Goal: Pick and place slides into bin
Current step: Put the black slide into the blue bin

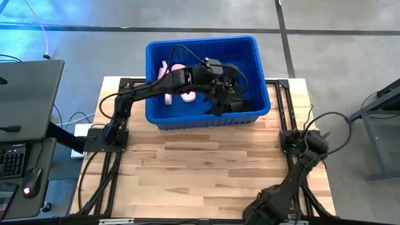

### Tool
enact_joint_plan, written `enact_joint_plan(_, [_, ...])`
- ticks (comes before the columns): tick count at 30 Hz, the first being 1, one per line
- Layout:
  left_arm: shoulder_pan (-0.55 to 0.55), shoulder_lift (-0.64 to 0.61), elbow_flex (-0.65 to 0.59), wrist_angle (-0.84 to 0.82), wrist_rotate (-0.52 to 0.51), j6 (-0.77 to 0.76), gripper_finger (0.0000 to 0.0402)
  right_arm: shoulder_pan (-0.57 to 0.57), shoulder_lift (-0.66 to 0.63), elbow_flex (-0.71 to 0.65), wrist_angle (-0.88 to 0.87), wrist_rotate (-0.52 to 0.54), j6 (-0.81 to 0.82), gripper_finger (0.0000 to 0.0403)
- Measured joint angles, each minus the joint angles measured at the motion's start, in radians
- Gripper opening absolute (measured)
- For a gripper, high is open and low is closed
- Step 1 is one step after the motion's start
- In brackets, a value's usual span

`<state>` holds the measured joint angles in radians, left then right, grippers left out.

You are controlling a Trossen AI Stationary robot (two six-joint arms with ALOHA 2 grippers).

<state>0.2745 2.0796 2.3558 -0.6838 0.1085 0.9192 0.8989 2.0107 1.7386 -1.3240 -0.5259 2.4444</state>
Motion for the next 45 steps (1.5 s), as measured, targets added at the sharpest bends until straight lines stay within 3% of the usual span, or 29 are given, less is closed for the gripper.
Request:
enact_joint_plan(11, [0.0,0.0,0.0,0.0,-0.016,-0.008,0.0161,-0.001,0.126,0.0,-0.103,-0.021,-0.152,0.0137])
enact_joint_plan(19, [-0.006,0.0,0.0,0.0,-0.016,-0.009,0.0157,0.014,0.187,0.0,-0.22,0.025,-0.171,0.0137])
enact_joint_plan(25, [-0.007,-0.004,-0.001,-0.007,-0.012,-0.018,0.0156,0.039,0.23,-0.001,-0.247,0.15,-0.202,0.0137])
enact_joint_plan(33, [-0.007,-0.016,-0.001,-0.008,-0.012,-0.044,0.0156,0.073,0.232,-0.066,-0.247,0.141,-0.211,0.0135])
enact_joint_plan(38, [-0.007,-0.027,-0.001,-0.016,-0.012,-0.063,0.0156,0.077,0.233,-0.068,-0.251,0.154,-0.245,0.0086])
enact_joint_plan(42, [-0.014,-0.047,-0.001,-0.045,-0.013,-0.067,0.0156,0.08,0.233,-0.027,-0.246,0.258,-0.258,0.0016])
enact_joint_plan(45, [-0.017,-0.084,-0.001,-0.084,-0.012,-0.067,0.0156,0.078,0.233,0.02,-0.25,0.358,-0.248,0.0015])
